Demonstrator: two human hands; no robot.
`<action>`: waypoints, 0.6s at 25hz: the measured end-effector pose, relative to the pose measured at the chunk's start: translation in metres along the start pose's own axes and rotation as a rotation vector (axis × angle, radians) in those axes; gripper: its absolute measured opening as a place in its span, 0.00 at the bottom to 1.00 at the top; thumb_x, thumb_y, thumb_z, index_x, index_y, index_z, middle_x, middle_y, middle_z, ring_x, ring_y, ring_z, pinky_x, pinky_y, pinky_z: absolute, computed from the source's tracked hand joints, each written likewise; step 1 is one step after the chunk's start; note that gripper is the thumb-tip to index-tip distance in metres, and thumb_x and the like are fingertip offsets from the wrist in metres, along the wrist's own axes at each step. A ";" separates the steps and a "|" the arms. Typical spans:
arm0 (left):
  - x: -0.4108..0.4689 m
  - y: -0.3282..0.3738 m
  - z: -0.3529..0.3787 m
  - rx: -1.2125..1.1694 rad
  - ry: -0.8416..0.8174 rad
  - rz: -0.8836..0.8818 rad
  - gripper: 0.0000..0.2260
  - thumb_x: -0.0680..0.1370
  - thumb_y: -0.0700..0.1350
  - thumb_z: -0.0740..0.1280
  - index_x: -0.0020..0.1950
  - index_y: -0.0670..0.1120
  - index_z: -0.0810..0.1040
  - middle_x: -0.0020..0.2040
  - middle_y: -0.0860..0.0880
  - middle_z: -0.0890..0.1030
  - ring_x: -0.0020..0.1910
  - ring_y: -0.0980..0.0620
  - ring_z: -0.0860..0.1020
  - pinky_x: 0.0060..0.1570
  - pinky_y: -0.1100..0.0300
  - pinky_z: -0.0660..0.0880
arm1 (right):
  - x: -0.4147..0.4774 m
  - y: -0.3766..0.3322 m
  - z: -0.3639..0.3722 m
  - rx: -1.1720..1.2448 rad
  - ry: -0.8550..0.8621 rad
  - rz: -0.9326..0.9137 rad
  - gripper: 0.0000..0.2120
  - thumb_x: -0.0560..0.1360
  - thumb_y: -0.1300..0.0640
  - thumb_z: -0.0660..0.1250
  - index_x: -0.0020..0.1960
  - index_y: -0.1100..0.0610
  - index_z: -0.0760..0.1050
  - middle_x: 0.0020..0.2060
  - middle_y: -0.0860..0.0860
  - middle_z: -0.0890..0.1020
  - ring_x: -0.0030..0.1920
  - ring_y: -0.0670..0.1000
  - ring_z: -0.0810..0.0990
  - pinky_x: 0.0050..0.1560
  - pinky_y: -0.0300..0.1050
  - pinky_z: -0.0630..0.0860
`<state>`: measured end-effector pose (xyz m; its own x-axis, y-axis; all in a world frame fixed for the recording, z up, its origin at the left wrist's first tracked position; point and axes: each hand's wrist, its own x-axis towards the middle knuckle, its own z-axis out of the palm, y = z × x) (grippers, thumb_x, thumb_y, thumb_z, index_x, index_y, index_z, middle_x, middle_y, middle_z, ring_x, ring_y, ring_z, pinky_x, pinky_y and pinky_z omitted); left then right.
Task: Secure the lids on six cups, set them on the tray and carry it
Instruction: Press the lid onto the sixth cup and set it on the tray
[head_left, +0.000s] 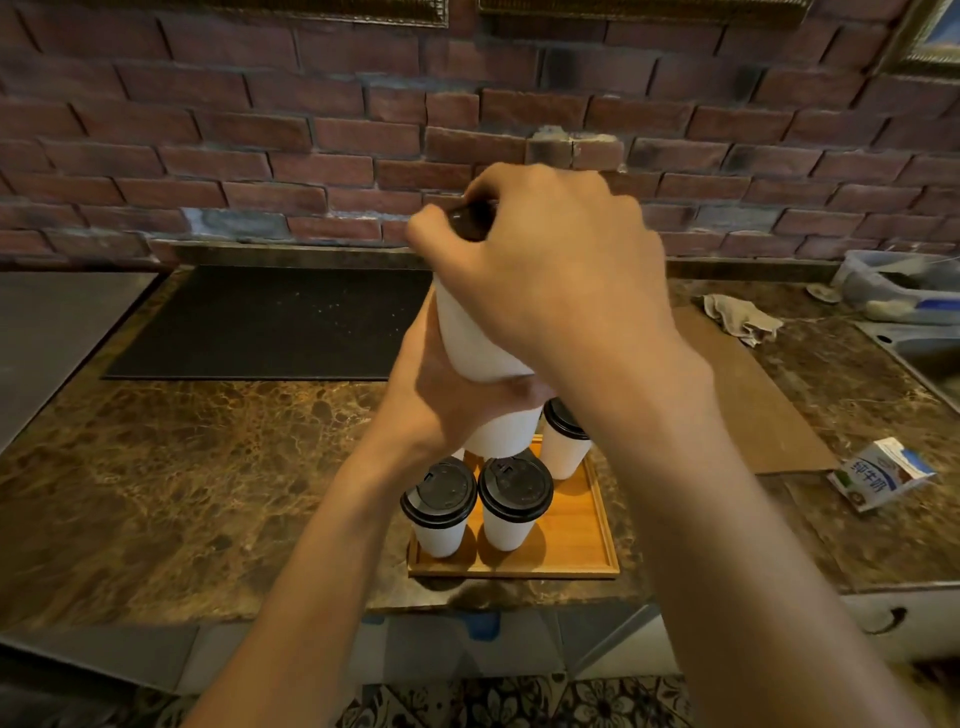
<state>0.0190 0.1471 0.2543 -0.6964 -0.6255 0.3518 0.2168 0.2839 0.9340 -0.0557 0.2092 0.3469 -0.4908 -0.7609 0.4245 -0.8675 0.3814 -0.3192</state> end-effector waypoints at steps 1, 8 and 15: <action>0.000 0.000 0.001 0.015 0.001 -0.002 0.40 0.55 0.55 0.76 0.64 0.43 0.70 0.53 0.52 0.79 0.51 0.59 0.79 0.43 0.66 0.77 | 0.000 0.000 -0.001 0.001 0.017 -0.083 0.20 0.75 0.35 0.58 0.52 0.48 0.79 0.42 0.46 0.78 0.44 0.51 0.76 0.36 0.46 0.69; -0.002 0.001 -0.006 -0.012 -0.142 -0.003 0.31 0.59 0.48 0.79 0.59 0.52 0.73 0.50 0.59 0.82 0.50 0.59 0.81 0.41 0.67 0.78 | 0.004 0.022 -0.035 0.453 -0.280 -0.363 0.08 0.77 0.47 0.67 0.54 0.47 0.80 0.49 0.41 0.81 0.51 0.40 0.78 0.49 0.33 0.75; -0.004 -0.002 -0.001 -0.030 -0.094 -0.022 0.34 0.56 0.52 0.78 0.60 0.52 0.71 0.51 0.58 0.81 0.51 0.58 0.80 0.41 0.67 0.78 | -0.007 0.004 -0.015 0.289 0.019 -0.140 0.14 0.75 0.38 0.64 0.55 0.44 0.80 0.49 0.41 0.83 0.53 0.44 0.80 0.54 0.49 0.80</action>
<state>0.0219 0.1486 0.2510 -0.7618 -0.5604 0.3251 0.2202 0.2480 0.9434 -0.0568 0.2242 0.3555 -0.3721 -0.7845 0.4961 -0.8691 0.1067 -0.4831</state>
